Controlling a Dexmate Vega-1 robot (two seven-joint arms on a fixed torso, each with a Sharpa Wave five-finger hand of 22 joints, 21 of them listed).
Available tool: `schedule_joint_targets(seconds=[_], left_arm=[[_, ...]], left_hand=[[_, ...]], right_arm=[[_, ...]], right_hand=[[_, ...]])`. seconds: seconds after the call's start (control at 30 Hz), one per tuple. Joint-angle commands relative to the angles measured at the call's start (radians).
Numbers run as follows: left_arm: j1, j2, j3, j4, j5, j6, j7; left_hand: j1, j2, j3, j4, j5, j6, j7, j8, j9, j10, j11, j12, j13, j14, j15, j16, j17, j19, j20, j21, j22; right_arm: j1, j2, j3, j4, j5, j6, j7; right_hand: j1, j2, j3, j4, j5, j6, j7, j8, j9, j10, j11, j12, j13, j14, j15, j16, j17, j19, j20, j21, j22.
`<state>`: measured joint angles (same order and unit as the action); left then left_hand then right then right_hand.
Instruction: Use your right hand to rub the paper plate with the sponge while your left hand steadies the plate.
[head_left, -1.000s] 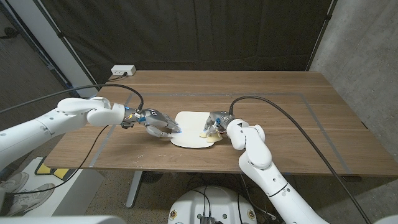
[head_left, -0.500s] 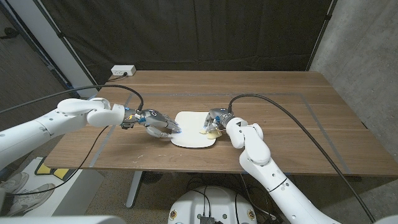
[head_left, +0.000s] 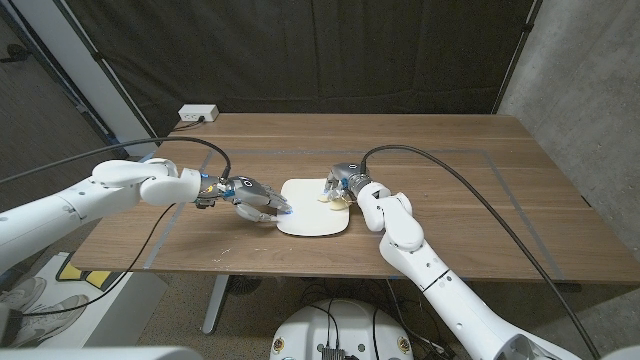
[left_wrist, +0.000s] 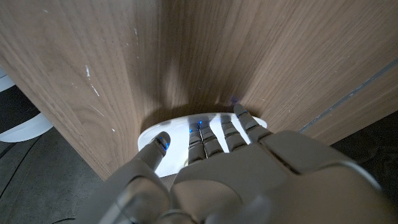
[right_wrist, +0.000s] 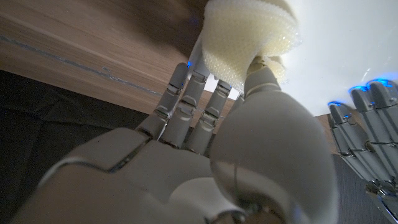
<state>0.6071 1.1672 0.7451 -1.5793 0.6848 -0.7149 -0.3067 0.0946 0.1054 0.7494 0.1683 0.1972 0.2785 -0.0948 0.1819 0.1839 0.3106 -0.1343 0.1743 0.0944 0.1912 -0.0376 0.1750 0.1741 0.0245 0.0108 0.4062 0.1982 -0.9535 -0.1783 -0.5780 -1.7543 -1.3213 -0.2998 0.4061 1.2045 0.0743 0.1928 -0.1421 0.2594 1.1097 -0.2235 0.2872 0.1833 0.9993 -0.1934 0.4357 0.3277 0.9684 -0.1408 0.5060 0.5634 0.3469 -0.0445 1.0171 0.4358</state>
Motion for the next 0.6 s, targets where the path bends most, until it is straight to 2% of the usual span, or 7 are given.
schedule_joint_targets(seconds=[0.03, 0.6], left_arm=[[-0.001, -0.008, 0.004, 0.003, -0.006, 0.002, -0.02], [-0.019, -0.031, 0.003, 0.032, 0.005, -0.002, 0.004]], left_hand=[[-0.01, 0.022, 0.01, 0.001, 0.001, 0.008, 0.0, 0.01, 0.006, 0.025, -0.006, 0.015, 0.091, 0.011, -0.109, 0.008, 0.005, -0.006, 0.003, 0.0, 0.003], [-0.013, 0.022, 0.013, 0.001, 0.001, 0.007, 0.003, 0.013, 0.006, 0.024, -0.004, 0.015, 0.091, 0.011, -0.109, 0.009, 0.005, -0.006, 0.001, 0.001, 0.003]], right_arm=[[0.072, 0.024, -0.013, 0.105, 0.023, 0.041, -0.193], [0.046, 0.021, 0.02, 0.041, -0.043, -0.063, -0.227]], right_hand=[[0.002, 0.013, -0.004, -0.002, 0.004, 0.081, 0.07, 0.0, 0.004, 0.011, -0.001, -0.001, 0.003, -0.001, -0.099, 0.002, 0.003, -0.006, -0.122, 0.008, 0.001], [0.001, 0.013, -0.006, 0.0, 0.006, 0.084, 0.069, -0.007, 0.004, 0.017, -0.001, -0.005, 0.006, 0.001, -0.099, -0.002, 0.009, -0.013, -0.121, 0.018, -0.007]])
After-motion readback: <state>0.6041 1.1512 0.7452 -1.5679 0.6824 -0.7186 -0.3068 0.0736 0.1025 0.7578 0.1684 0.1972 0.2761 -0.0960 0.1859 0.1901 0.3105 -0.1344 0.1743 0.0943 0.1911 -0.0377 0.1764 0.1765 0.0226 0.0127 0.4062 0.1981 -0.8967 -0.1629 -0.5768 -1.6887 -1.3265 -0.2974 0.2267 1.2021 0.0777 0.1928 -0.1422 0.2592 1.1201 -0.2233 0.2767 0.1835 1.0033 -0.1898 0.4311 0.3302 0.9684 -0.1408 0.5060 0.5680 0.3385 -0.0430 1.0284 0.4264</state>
